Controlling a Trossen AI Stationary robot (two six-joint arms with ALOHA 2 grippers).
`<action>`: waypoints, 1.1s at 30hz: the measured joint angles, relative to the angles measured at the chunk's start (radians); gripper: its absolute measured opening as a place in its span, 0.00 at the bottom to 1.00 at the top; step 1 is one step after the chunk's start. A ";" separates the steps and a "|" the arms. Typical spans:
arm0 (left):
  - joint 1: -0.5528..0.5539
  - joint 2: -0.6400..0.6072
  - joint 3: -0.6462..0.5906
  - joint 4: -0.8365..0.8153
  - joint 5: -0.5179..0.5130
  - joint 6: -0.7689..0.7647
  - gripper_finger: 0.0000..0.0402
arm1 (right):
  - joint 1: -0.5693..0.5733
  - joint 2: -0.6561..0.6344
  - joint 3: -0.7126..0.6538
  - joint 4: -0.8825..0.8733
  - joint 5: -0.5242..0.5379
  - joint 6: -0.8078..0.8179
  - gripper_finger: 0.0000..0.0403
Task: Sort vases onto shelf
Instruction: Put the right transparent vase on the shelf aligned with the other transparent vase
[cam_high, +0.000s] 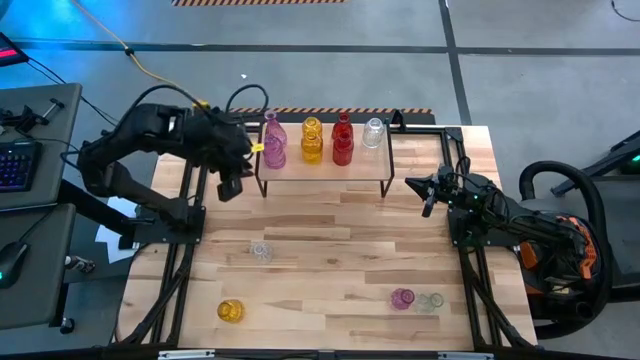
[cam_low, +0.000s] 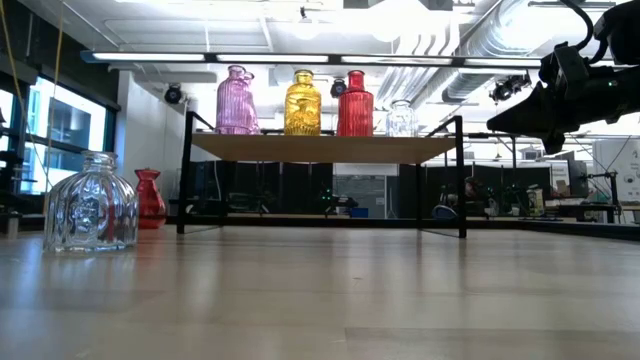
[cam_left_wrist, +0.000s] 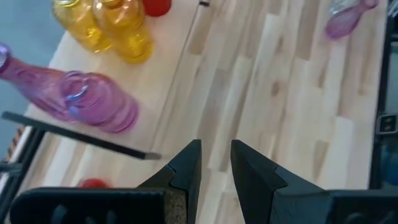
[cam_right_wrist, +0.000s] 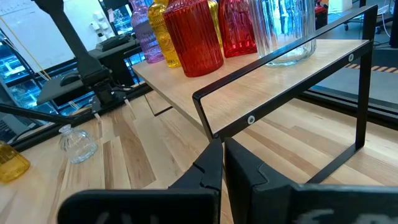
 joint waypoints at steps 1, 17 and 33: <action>-0.011 0.000 0.000 0.009 -0.001 -0.014 0.19 | 0.000 0.000 0.000 0.000 0.000 0.000 0.00; -0.141 0.079 -0.001 0.123 -0.069 -0.164 0.19 | 0.000 0.002 0.000 0.000 0.000 0.000 0.00; -0.227 0.260 0.000 0.240 -0.069 -0.307 0.19 | 0.000 0.012 0.000 0.044 -0.080 0.517 0.00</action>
